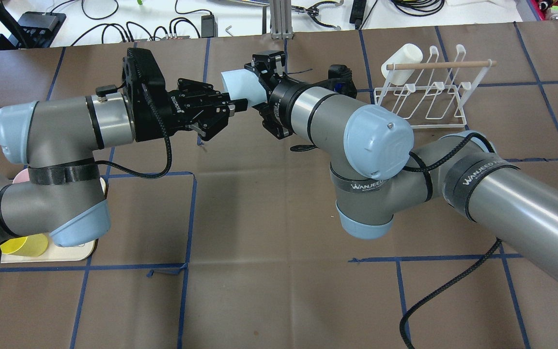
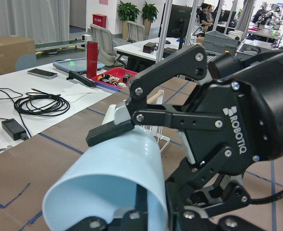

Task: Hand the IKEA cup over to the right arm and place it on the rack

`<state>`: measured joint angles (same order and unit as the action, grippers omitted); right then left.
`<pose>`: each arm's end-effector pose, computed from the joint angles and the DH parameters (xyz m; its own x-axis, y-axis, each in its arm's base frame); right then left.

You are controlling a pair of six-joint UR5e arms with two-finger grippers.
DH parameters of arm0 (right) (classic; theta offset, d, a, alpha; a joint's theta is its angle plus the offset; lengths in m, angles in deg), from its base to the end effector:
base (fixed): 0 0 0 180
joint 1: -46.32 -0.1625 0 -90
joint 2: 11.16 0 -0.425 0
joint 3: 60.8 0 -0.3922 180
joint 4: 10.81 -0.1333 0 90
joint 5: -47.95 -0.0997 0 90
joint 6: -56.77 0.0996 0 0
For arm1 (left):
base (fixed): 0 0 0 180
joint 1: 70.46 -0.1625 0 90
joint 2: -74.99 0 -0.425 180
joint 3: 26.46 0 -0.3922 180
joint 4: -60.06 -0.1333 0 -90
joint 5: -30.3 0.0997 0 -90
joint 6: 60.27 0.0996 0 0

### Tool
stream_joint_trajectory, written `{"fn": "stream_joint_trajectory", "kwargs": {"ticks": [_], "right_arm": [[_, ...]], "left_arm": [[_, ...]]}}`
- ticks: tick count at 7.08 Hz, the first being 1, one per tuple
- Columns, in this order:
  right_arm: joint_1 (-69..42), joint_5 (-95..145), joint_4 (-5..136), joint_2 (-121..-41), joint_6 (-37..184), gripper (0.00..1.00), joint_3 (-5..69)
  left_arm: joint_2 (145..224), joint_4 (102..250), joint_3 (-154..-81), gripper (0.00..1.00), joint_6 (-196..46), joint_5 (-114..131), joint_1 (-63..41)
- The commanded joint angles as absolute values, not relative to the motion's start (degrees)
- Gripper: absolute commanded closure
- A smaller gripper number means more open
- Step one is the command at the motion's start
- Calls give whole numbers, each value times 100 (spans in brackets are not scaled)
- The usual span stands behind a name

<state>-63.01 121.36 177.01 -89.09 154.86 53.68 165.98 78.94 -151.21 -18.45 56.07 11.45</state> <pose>0.3299 -0.4518 0.3861 -0.0419 0.5270 -0.8489 0.8357 0.4841 0.2593 -0.1600 -0.4591 0.3808 -0.4520 0.8774 0.1611 0.2504 0.2982 -0.9211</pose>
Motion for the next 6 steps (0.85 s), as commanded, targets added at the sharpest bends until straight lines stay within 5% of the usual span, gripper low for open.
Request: {"fn": "stream_joint_trajectory", "kwargs": {"ticks": [1,2,6], "right_arm": [[-6310,12134,17701,-8912,15494,71,5363],[-6310,12134,17701,-8921,15494,74,5363],[-6109,12177,17710,-8824,15389,83,5100]], "left_arm": [[16622,7887,-15118,18,-2027,5553,1145],[16596,7887,-15118,4,-2063,5543,1145],[16472,7966,-15135,1,-2037,5649,402]]}}
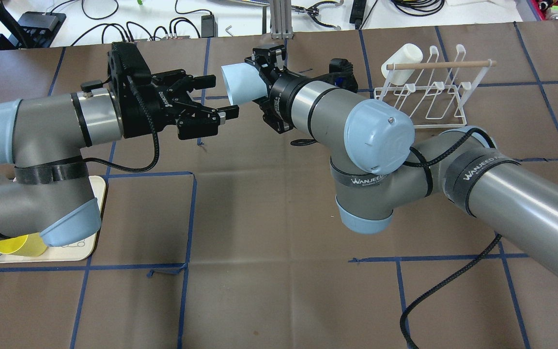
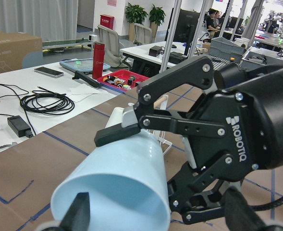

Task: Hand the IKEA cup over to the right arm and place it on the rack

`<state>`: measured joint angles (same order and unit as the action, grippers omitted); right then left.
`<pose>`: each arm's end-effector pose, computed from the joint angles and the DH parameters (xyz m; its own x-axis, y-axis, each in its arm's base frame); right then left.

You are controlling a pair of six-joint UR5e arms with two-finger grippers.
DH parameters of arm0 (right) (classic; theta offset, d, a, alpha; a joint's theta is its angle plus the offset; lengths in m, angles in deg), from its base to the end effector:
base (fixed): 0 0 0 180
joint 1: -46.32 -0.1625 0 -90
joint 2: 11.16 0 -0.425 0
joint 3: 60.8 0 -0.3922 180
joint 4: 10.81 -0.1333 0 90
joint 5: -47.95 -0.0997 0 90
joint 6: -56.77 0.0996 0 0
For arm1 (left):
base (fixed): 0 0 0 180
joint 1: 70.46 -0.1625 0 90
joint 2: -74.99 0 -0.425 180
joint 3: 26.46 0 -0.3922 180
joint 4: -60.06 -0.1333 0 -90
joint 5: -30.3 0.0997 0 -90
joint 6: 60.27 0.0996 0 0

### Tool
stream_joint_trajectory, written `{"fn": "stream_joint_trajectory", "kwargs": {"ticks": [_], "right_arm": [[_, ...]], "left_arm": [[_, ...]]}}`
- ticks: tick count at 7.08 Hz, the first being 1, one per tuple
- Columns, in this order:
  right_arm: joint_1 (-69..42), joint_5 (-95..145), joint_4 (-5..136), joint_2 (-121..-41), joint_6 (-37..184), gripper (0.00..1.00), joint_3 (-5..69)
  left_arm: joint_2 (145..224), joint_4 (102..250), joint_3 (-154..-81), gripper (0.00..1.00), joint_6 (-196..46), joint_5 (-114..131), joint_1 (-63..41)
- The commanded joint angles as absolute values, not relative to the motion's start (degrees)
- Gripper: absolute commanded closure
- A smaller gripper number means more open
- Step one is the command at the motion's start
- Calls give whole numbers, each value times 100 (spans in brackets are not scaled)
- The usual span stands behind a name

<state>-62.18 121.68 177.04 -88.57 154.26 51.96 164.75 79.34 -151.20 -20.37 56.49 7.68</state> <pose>0.3253 -0.4641 0.3947 -0.0369 0.5046 -0.8626 0.8435 0.4786 0.2439 -0.1300 -0.4645 0.3888 -0.5213 0.8349 0.1763 0.2198 0.3310 -0.9177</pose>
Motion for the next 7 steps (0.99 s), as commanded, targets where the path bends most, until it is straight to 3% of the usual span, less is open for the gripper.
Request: {"fn": "stream_joint_trajectory", "kwargs": {"ticks": [1,3,7], "right_arm": [[-5856,12178,17702,-8798,15380,85,5091],[-5031,12081,17763,-8789,14472,88,5038],[-3834,12073,17763,-8518,10763,92,4994]], "left_arm": [[16490,7984,-15109,1,-2045,5649,76],[16621,7975,-15074,1,-2097,6842,3],[17157,8813,-13583,1,-4346,9423,239]]}}
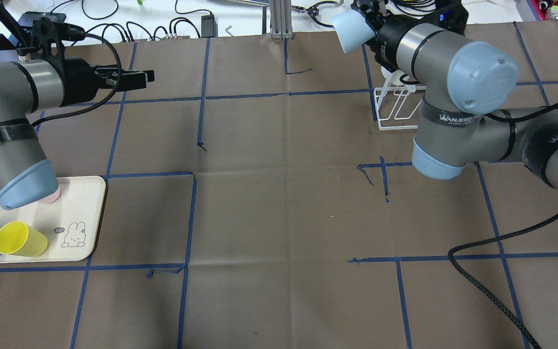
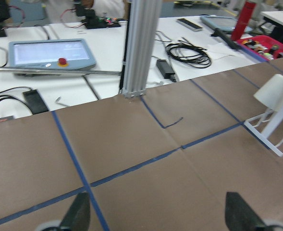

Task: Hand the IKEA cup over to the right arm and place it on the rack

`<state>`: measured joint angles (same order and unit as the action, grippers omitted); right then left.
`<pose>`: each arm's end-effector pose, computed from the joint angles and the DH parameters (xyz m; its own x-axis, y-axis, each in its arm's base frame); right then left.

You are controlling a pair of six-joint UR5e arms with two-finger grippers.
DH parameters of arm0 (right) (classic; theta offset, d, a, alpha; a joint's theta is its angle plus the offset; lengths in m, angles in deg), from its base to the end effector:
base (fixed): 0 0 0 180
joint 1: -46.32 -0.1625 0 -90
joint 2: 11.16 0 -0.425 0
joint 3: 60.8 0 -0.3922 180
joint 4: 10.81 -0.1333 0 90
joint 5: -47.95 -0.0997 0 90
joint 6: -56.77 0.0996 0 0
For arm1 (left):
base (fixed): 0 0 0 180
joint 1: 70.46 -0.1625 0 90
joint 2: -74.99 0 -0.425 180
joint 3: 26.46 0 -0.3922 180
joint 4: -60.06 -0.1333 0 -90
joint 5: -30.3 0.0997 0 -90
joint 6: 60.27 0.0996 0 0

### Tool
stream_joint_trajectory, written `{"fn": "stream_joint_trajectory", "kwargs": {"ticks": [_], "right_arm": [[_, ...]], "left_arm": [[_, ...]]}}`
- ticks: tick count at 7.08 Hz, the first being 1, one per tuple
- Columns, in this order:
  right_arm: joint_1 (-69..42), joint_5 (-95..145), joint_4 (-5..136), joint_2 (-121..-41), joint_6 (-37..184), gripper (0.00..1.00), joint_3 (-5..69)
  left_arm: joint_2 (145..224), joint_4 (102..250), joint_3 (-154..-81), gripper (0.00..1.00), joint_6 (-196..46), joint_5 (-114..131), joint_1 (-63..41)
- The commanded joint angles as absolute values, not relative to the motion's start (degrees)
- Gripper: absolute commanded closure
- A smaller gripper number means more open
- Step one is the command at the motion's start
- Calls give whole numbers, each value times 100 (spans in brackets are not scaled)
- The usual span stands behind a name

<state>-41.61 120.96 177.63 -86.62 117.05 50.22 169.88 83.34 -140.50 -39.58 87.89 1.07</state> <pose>0.1422 -0.5615 0.3911 -0.4642 0.2839 -0.8390 0.8463 0.4216 -0.3256 -0.0156 -0.5427 0.3909 -0.9349 0.3060 0.1797 0.0855 0.6856 -0.7229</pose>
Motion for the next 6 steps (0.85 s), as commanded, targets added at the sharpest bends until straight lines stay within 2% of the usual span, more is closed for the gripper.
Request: {"fn": "stream_joint_trajectory", "kwargs": {"ticks": [1,3,5,6], "right_arm": [[-3684,12098,17763,-8429,10096,92,4924],[-3376,12177,17702,-8394,8365,92,4845],[-2964,12134,17693,-8184,7326,92,4618],[-2796,12090,17719,-7904,6711,92,4399]], "left_arm": [[17175,9750,-12979,1,-4566,10107,510],[17176,11955,-11835,1,-4830,11164,845],[17036,13513,-11358,1,-5312,11824,1239],[17035,13843,-11208,1,-5611,11975,1520]]}}
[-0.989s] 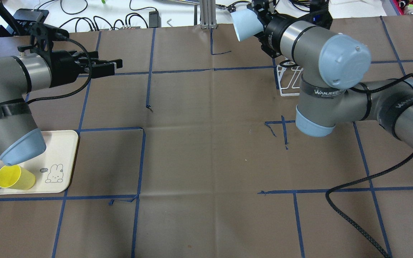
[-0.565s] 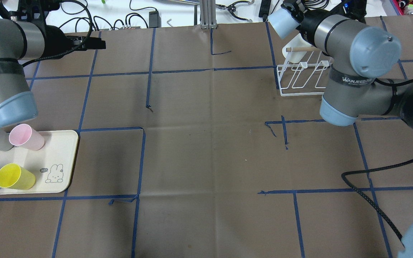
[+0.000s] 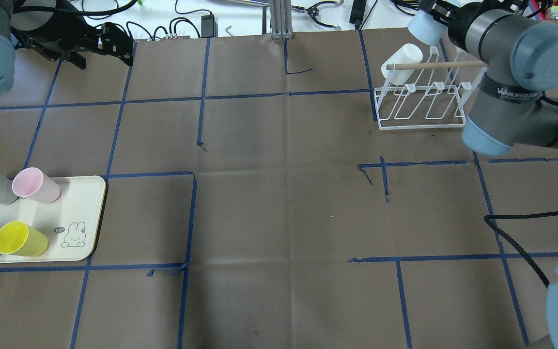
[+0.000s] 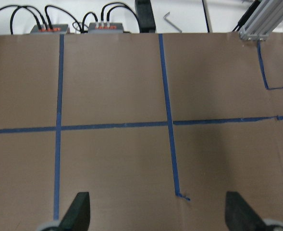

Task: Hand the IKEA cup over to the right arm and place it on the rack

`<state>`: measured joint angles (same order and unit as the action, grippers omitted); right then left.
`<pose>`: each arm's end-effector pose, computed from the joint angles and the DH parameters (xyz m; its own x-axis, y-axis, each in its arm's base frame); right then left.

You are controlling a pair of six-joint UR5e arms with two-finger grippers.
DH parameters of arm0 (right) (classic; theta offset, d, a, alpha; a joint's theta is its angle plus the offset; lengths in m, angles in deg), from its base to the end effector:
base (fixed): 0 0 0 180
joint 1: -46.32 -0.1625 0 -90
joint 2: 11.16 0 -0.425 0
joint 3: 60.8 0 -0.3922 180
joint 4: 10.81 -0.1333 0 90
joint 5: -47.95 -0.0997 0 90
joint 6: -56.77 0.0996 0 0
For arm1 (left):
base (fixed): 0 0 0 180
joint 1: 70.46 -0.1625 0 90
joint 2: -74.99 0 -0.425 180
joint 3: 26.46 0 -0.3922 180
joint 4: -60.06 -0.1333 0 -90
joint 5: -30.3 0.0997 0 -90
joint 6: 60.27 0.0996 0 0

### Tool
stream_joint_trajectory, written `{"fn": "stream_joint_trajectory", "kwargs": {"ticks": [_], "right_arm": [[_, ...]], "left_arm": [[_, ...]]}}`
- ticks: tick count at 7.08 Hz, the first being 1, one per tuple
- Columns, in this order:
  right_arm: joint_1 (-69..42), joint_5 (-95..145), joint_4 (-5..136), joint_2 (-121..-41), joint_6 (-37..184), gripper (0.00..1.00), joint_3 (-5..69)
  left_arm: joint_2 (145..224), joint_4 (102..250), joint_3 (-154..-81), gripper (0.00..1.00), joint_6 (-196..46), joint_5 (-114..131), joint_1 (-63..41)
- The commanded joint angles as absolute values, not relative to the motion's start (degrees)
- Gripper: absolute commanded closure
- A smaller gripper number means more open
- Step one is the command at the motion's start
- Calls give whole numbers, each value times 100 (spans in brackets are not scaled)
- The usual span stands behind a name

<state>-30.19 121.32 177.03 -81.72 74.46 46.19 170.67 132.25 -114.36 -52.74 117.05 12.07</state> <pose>0.0201 -0.6100 0.3722 -0.9096 0.1215 -0.3973 0.4073 0.4497 -0.7949 -0.0657 -0.5679 0.4890 -0.9997 0.0110 0.0223 0.0050 0.9680 -0.2509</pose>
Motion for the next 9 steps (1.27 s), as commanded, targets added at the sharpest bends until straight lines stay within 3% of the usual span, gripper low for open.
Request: {"fn": "stream_joint_trajectory", "kwargs": {"ticks": [1,5,9], "right_arm": [[-2734,12072,17736,-7640,6192,93,4161],[-2469,12055,17772,-6962,5106,93,3448],[-2452,12116,17772,-6969,4870,93,3833]], "left_arm": [[17009,13898,-11250,1,-5666,12003,1610],[16825,13811,-11733,0,-5702,11994,1620],[16754,14223,-11672,0,-6018,12003,1620]]}}
